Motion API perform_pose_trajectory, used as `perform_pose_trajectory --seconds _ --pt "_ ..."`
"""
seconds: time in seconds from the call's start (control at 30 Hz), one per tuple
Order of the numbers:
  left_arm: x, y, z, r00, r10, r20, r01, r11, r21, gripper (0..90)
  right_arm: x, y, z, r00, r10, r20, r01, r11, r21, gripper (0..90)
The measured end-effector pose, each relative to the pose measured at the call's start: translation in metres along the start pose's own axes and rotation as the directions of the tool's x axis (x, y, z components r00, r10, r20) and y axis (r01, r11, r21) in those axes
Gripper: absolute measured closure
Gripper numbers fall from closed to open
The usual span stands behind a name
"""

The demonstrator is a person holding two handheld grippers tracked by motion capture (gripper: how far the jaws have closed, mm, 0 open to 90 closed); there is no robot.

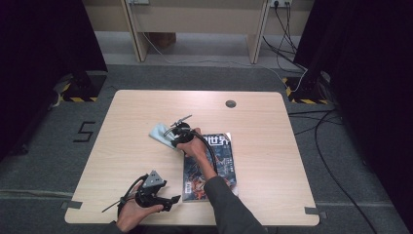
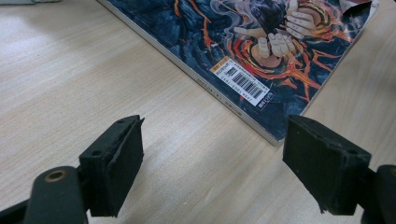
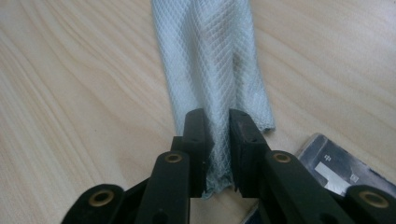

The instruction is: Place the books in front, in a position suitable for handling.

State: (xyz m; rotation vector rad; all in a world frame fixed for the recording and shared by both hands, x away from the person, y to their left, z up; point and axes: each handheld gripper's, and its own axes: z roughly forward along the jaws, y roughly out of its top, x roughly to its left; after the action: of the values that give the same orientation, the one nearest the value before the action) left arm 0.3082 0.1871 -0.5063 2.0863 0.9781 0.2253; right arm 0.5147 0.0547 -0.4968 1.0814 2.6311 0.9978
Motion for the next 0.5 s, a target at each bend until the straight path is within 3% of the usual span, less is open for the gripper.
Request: perform_pose_trajectory --seconds 0.13,0.27,0.5 --pt "0.001 0.0 0.0 1.0 0.001 -0.002 -0.001 1.0 0.001 19.7 0.001 0.007 -0.007 0.9998 0.017 -0.014 -0.017 0.999 -0.047 80.6" --pt "0.001 0.0 0.0 1.0 0.003 -0.002 -0.003 1.0 0.001 19.7 -0.001 0.011 -0.016 0.9999 0.007 0.013 -0.006 0.998 -0.055 80.9" --pt "0.001 0.0 0.0 1.0 -0.002 -0.004 0.002 1.0 -0.001 19.8 -0.019 0.019 -0.046 0.9979 0.048 0.044 -0.042 0.992 -0.119 81.3"
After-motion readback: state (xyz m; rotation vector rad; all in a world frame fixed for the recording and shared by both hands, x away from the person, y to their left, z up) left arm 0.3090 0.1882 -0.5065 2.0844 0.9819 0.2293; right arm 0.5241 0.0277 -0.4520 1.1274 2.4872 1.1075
